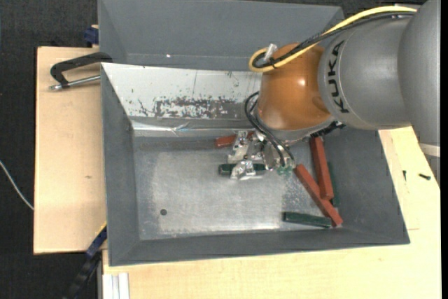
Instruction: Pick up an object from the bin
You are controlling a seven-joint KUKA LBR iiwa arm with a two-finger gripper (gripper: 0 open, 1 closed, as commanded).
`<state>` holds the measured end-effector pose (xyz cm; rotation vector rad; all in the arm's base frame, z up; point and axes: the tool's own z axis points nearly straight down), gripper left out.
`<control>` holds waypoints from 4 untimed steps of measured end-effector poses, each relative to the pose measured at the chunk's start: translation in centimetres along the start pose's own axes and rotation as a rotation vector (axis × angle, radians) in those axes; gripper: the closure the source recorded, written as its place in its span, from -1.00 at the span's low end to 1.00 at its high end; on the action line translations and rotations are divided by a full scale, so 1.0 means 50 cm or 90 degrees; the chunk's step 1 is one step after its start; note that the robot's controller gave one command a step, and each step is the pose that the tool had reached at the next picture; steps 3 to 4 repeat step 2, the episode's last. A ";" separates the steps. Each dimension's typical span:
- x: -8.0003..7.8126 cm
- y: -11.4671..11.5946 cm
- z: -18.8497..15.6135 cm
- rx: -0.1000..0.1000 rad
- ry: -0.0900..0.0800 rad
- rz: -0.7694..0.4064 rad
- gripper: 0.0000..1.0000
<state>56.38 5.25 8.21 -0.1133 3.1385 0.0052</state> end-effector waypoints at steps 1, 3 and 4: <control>0.000 0.000 -0.045 0.001 -0.001 0.000 1.00; -0.004 0.000 -0.067 0.001 -0.005 0.000 1.00; -0.004 0.000 -0.067 0.001 -0.005 0.000 1.00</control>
Offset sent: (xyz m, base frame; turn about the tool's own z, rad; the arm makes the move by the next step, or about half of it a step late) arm 0.0002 -0.0001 0.0312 0.0000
